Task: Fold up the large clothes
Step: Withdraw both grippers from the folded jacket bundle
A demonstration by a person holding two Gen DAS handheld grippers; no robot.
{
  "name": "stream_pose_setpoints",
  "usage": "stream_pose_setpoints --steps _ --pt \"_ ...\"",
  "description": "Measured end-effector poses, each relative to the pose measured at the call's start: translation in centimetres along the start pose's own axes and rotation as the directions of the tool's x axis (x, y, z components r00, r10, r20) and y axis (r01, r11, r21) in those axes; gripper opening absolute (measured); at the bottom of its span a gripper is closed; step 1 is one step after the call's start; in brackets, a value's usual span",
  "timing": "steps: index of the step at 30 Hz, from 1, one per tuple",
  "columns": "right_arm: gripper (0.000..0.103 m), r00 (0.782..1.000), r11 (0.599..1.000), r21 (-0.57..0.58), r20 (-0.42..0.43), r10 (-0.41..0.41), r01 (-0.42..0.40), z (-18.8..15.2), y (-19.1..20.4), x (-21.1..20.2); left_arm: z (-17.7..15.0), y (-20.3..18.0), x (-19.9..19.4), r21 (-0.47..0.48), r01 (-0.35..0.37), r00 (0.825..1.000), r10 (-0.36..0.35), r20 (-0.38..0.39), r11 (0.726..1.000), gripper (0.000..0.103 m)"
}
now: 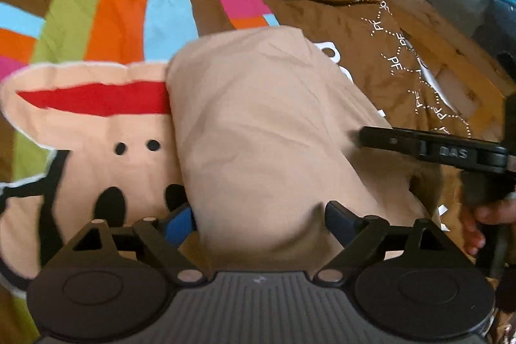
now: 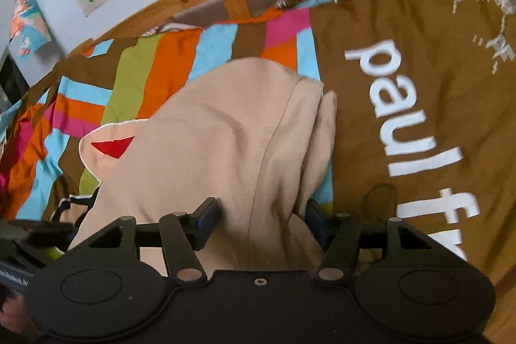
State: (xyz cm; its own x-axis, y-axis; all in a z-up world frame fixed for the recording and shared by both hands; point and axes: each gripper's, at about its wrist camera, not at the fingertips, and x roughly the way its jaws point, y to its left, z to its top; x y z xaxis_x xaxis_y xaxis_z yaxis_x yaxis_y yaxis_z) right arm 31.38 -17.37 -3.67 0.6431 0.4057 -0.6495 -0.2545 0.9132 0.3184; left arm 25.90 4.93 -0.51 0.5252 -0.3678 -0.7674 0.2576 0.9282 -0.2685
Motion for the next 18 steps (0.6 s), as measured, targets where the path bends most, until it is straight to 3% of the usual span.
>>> stream_pose_setpoints --steps 3,5,8,12,14,18 --pt "0.064 0.997 0.999 -0.023 0.075 -0.032 0.034 -1.6 0.3 -2.8 -1.1 -1.0 -2.8 -0.031 -0.03 0.998 0.031 0.052 0.999 0.098" --pt "0.072 0.989 0.997 -0.037 0.139 -0.058 0.063 -2.6 0.9 -5.2 -1.8 -2.1 -4.9 -0.037 -0.06 0.993 0.063 0.099 0.998 0.101" --pt "0.082 0.973 0.996 -0.024 0.219 -0.078 0.085 -4.2 1.7 -9.5 -3.8 -3.5 -8.6 0.015 -0.105 0.982 0.101 0.161 0.994 0.102" --pt "0.087 0.95 0.995 -0.012 0.298 -0.094 0.102 -6.9 3.0 -15.3 -6.6 -5.1 -12.5 0.082 -0.156 0.963 0.133 0.234 0.984 0.102" --pt "0.096 0.935 0.993 -0.005 0.338 -0.111 0.119 -8.4 3.7 -17.9 -8.1 -5.7 -14.1 0.09 -0.183 0.952 0.154 0.265 0.979 0.102" --pt "0.1 0.916 0.989 0.012 0.377 -0.139 0.145 -11.8 5.2 -22.0 -10.6 -6.1 -16.0 0.097 -0.209 0.945 0.175 0.276 0.973 0.102"
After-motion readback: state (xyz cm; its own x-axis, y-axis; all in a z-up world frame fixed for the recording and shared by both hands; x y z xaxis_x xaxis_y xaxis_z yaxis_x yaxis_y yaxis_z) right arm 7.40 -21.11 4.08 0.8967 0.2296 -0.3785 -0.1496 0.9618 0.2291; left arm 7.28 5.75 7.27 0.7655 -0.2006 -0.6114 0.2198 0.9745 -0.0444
